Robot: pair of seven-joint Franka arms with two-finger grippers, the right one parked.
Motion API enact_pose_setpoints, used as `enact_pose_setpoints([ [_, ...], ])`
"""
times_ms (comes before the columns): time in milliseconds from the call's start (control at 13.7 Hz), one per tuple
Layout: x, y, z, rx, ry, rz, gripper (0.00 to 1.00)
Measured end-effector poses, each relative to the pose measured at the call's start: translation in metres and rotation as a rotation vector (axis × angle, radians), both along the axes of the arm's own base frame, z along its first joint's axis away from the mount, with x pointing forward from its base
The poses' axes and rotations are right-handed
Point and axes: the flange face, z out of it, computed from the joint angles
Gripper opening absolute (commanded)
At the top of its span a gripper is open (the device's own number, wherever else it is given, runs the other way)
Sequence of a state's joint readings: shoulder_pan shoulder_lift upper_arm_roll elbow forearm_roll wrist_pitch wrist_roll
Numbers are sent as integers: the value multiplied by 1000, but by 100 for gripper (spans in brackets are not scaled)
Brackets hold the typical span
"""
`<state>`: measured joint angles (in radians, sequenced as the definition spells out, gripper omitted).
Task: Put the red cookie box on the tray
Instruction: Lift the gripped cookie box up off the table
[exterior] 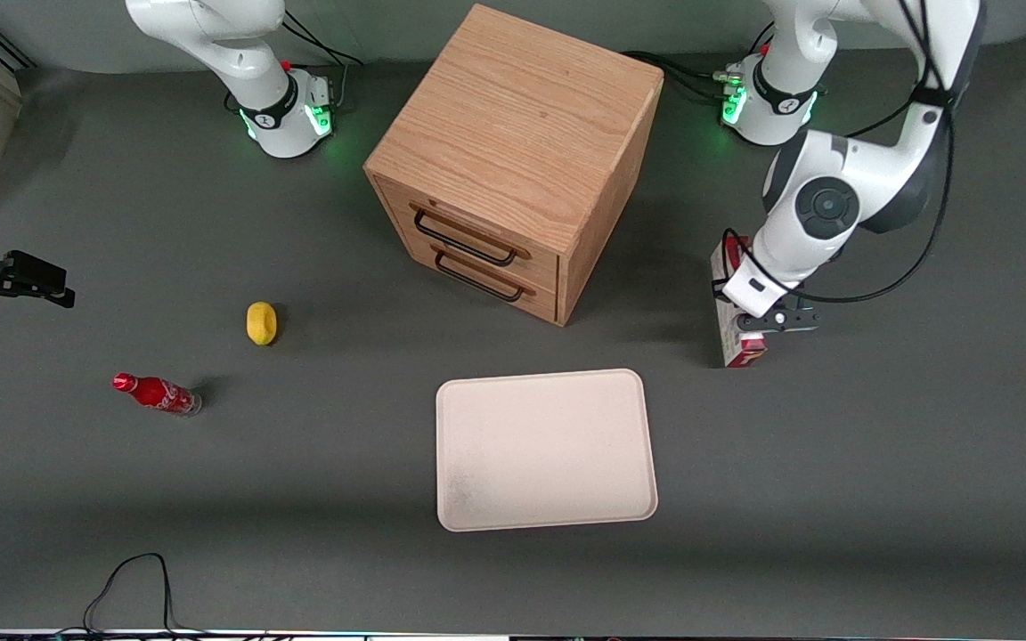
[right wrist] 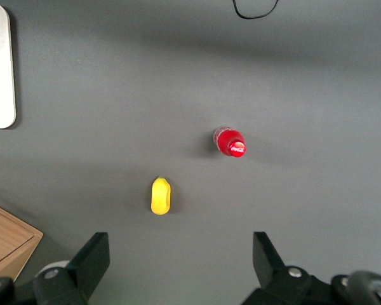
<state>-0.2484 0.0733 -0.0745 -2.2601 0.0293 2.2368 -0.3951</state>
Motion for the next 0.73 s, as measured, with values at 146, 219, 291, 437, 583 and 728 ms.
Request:
enact_pose_setpoints([
  [146,6,-1,64,20,35,6,0],
  [219,8,-2,97,28,49,10,0],
  [291,9,-1,130,33,59,13,0],
  [437,10,1,189,40,71,22,0],
  [583,9,3,235,42,75,28,0],
  [728,8,4,261,38,63,31,0],
])
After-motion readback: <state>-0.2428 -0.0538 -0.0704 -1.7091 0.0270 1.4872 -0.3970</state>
